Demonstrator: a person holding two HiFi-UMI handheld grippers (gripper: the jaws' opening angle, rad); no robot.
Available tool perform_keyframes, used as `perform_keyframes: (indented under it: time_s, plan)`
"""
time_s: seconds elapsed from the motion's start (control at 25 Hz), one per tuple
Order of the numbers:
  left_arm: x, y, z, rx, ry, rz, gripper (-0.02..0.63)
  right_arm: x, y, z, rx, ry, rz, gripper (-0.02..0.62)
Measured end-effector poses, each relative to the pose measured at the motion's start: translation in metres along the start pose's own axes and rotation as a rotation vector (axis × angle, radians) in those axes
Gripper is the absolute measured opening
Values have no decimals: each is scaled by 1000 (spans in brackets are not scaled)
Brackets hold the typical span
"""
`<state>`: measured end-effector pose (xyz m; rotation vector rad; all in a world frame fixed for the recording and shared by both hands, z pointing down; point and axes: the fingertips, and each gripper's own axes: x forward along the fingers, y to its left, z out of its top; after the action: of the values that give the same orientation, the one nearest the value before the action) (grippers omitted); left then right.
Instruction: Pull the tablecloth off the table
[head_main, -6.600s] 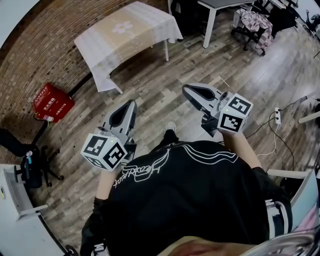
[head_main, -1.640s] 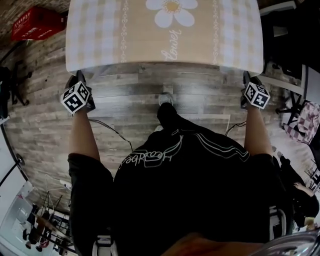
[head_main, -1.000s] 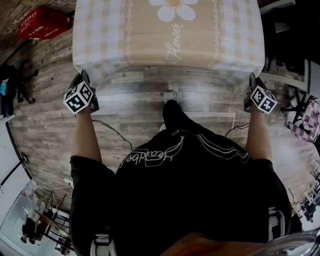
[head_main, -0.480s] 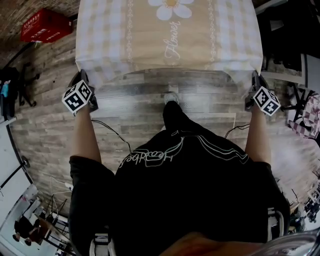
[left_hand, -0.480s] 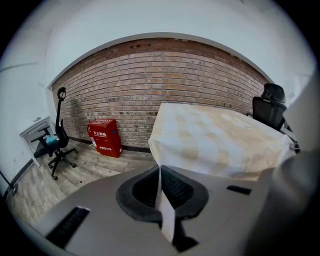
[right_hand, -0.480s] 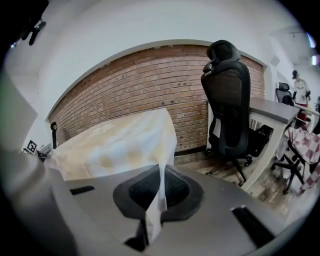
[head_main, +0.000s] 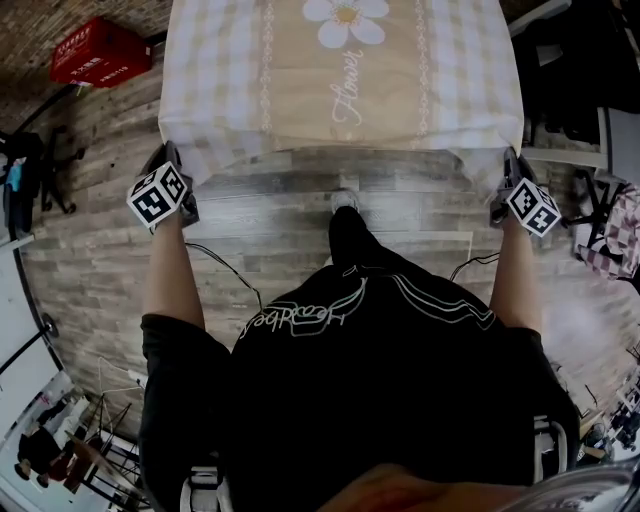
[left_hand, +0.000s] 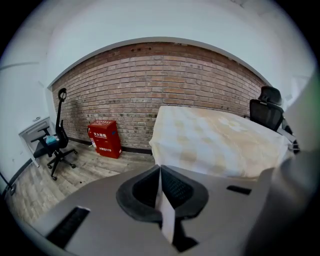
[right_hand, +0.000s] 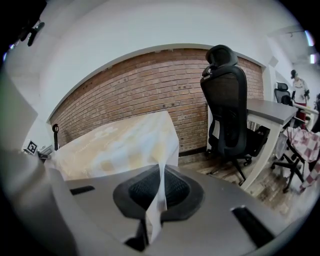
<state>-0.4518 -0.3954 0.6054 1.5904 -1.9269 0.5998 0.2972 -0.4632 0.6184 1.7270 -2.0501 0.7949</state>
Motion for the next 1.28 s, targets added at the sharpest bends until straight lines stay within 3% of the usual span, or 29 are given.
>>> perform_keyframes:
  time_s: [0.4,0.72,0.96,1.12,1.28]
  plan:
    - [-29,-7,4,-19,-43,-23,5,-23,18,10,37,-22,37,-3]
    - [-47,-29,29,-34,-88,-67,5,-27,28,27,18,-26,61,-3]
    - [-93,-42,4,-18,-134,-105,5,-72,43,7,9,-88,96,-3]
    - [-111,-56,7,24,-149,-124,6,-86,54,15,12,-115,114,-3]
    - [-130,-60,9,9,-164,-142,5,-97,72,23,16,-132,137,-3]
